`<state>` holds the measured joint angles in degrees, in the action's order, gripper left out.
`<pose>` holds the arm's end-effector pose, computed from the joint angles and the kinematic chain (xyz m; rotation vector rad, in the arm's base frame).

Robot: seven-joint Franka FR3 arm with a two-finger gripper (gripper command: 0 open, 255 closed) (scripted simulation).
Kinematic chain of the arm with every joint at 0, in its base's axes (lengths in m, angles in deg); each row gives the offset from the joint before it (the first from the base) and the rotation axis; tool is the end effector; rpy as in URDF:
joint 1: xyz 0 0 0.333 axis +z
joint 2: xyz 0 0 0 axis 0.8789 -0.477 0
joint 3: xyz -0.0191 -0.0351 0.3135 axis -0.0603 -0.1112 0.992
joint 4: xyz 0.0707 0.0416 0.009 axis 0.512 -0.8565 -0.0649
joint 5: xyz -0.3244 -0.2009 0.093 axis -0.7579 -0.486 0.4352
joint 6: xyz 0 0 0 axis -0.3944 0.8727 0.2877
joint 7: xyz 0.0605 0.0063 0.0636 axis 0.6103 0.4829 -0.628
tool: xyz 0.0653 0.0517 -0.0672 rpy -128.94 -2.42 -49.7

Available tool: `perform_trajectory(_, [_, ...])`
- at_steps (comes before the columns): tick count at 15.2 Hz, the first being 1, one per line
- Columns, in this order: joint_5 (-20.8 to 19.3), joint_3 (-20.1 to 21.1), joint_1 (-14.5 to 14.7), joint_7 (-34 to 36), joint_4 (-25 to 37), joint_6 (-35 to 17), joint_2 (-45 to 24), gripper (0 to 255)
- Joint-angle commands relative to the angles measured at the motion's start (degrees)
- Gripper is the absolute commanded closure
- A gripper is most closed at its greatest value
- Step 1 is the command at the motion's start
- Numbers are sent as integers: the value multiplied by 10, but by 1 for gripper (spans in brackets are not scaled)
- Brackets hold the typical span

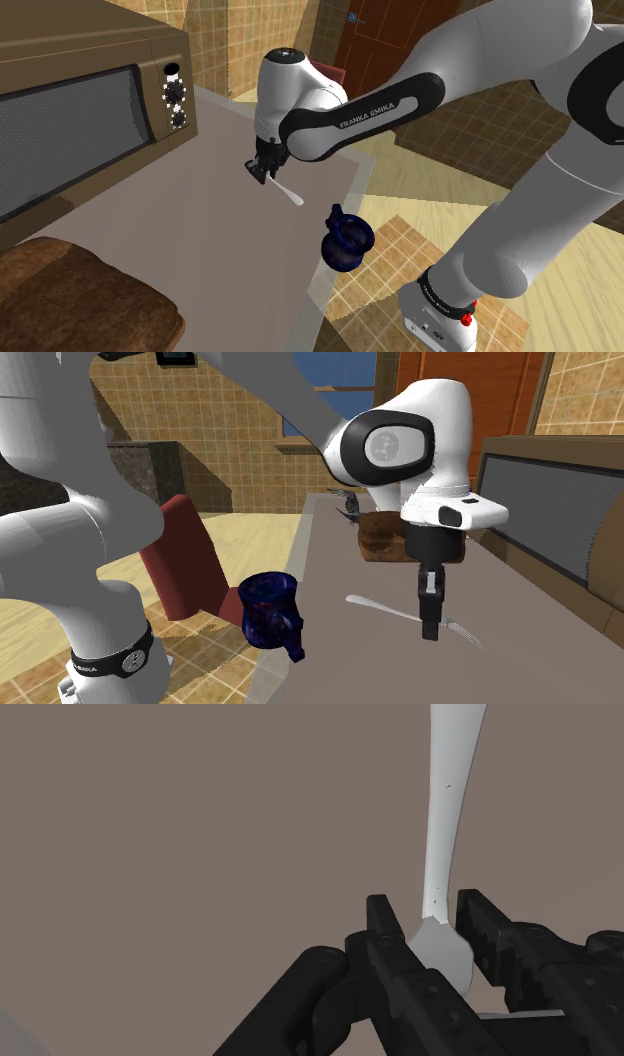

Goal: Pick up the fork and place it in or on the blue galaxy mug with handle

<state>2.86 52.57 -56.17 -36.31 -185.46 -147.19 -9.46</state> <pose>0.4801 0.2408 0.3638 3.0403 0.1557 0.1854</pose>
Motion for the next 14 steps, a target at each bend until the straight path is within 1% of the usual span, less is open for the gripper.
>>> perform_trajectory(1, [7,1,0,-6,5,14,10,255])
perform_trajectory(14, [41,0,0,-39,58,108,58,255])
